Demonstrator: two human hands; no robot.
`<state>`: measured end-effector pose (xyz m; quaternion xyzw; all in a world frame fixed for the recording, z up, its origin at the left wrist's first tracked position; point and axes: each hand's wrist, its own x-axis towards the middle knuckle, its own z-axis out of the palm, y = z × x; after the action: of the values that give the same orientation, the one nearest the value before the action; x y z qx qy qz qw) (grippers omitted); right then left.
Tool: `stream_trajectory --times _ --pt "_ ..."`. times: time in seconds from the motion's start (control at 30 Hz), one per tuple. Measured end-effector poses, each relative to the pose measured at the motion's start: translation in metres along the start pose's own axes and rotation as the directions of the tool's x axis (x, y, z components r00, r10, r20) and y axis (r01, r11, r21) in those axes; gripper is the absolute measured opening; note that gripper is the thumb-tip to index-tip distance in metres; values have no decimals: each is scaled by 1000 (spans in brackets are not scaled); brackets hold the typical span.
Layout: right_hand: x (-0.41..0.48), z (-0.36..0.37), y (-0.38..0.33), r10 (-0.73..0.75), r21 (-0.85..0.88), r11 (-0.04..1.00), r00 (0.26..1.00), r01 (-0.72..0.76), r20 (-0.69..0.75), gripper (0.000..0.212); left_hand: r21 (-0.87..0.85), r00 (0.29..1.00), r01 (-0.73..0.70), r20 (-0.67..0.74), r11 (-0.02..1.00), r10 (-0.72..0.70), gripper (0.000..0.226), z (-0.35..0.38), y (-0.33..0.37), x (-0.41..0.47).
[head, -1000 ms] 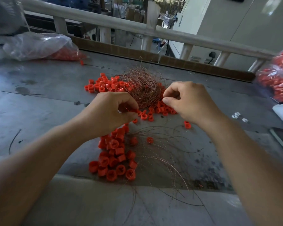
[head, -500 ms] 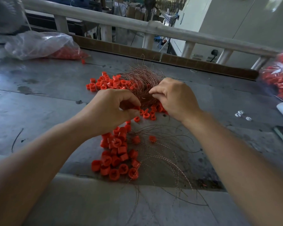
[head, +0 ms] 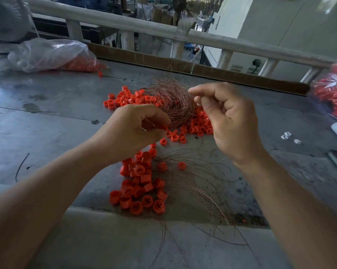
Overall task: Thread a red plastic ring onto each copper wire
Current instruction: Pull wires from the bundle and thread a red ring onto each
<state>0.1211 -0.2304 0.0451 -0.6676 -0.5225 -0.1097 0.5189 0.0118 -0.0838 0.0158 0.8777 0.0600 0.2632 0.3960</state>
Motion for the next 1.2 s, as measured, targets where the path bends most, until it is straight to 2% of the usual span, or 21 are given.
stream_trajectory --times 0.1,0.17,0.2,0.27,0.43,0.6,0.7,0.83,1.0,1.1,1.2 --pt "-9 2 -2 -48 -11 999 998 49 47 26 -111 1000 30 -6 993 -31 38 -2 2 0" --pt "-11 1 -1 -43 15 999 998 42 55 20 -199 999 40 -18 979 -44 30 -2 6 -1" --pt "-12 0 -2 -65 -7 998 997 65 53 18 -231 999 41 -20 972 -47 23 -1 9 -2" --pt "-13 -1 -3 -118 -50 991 991 121 61 17 -270 999 33 -15 962 -39 26 0 15 -4" --pt "-17 8 -2 -52 45 998 986 46 157 21 -273 999 -36 29 961 45 23 0 23 -6" --pt "-18 8 -7 -47 106 994 981 28 186 21 -290 998 -27 42 957 41 16 -2 23 -7" --pt "-18 6 -5 -45 38 999 976 37 214 16 -291 999 -32 -2 956 33 16 -1 24 -6" --pt "-15 0 0 -65 -89 993 989 78 136 10 -297 998 -37 -59 954 20 15 -4 24 -6" --pt "-13 -6 -2 -81 -90 992 996 84 34 15 -290 997 -31 -76 957 9 27 -1 22 -7" --pt "-13 -7 -3 -46 -73 996 999 48 29 12 -312 998 -26 -69 950 5 33 -1 21 -6" --pt "-14 -5 -5 -34 -59 998 998 36 44 12 -308 998 -30 -63 951 11 28 -1 21 -6"
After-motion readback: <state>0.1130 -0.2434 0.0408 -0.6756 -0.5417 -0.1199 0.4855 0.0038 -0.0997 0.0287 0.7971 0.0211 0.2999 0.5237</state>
